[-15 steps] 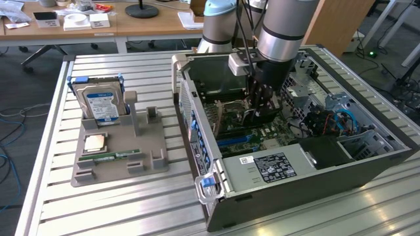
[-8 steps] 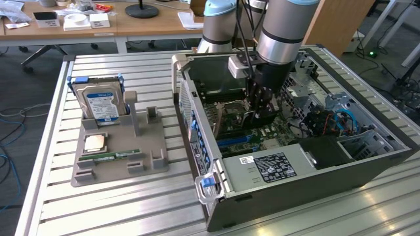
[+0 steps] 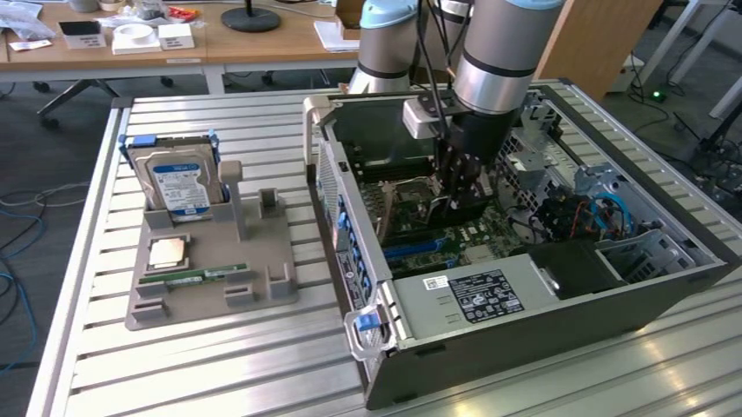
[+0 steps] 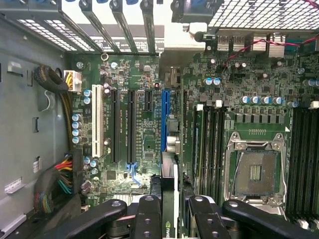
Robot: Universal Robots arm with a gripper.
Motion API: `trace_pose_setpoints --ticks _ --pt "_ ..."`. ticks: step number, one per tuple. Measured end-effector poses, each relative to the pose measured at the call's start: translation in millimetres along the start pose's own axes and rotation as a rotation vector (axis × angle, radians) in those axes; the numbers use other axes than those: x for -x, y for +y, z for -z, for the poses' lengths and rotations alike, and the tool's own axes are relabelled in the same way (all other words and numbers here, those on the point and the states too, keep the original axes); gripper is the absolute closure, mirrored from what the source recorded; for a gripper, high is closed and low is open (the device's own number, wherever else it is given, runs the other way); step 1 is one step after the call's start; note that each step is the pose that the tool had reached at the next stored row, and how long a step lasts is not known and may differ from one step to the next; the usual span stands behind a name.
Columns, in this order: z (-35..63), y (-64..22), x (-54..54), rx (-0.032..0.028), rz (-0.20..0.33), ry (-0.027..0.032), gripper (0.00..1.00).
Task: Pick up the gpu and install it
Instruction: 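Insert the gpu into the slot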
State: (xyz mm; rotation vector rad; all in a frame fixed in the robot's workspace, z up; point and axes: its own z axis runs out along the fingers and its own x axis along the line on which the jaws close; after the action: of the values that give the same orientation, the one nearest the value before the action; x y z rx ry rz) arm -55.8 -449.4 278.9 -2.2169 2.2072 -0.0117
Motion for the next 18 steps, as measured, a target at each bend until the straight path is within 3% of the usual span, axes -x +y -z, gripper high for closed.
trace_pose_setpoints --ticks 18 --pt "-4.5 9.7 -2.7 0.0 0.0 0.0 0.74"
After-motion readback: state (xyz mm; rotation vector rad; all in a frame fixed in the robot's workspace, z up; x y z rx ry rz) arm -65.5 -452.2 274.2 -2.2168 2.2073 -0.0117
